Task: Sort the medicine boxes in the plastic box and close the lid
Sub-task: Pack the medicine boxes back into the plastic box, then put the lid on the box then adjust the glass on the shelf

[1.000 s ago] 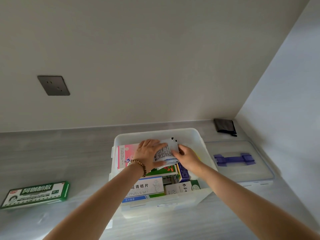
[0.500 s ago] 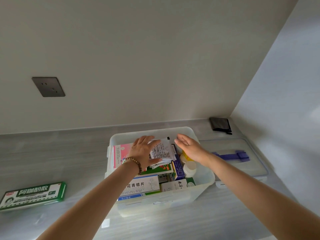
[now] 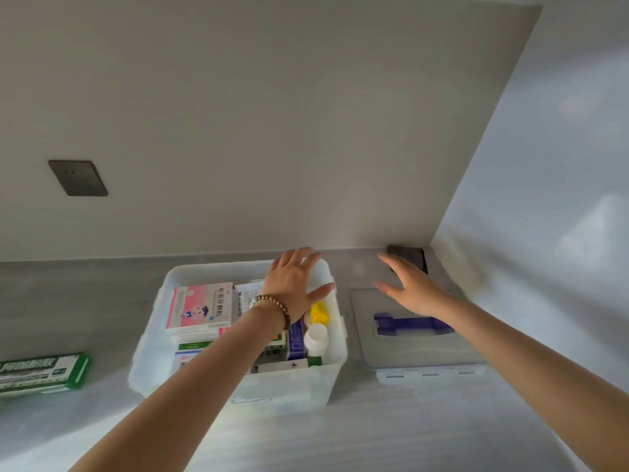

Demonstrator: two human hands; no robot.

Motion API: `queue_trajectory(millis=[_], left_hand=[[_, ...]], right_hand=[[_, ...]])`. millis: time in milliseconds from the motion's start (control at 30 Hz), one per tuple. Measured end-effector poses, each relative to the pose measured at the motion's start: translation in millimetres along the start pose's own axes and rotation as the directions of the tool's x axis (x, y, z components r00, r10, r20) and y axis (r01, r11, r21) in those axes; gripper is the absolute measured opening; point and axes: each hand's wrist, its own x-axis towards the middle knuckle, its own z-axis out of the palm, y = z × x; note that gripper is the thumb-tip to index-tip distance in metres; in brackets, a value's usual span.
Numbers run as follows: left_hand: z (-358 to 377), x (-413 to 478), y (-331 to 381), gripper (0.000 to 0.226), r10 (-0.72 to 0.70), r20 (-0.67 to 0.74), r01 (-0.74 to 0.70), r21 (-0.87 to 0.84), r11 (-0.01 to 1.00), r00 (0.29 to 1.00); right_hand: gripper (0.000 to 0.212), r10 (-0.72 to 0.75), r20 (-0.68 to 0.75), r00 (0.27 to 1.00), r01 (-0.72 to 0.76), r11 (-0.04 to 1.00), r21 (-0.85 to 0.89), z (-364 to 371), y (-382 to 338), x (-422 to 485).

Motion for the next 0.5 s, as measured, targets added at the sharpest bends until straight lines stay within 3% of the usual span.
queue_trajectory(millis=[200, 300, 500], left_hand=[[53, 39, 99, 0.066, -0.041, 0.047, 0.047, -0.117, 0.992, 0.998], [99, 44, 125, 0.070, -0.150, 0.167, 0.180, -0.177, 0.968, 0.974], [186, 19, 122, 0.096, -0.459, 0.448, 0.590, -0.210, 0.780, 0.767]], right_hand=[[0.073, 0.206, 0.111, 0.972, -0.206, 0.978, -0.014, -30, 111, -37], [0.076, 0.288, 0.146, 0.946, -0.302, 0.950, 0.083, -25, 158, -50], [0.094, 0.427, 0.294, 0.855, -0.496, 0.838, 0.228, 10, 228, -59]])
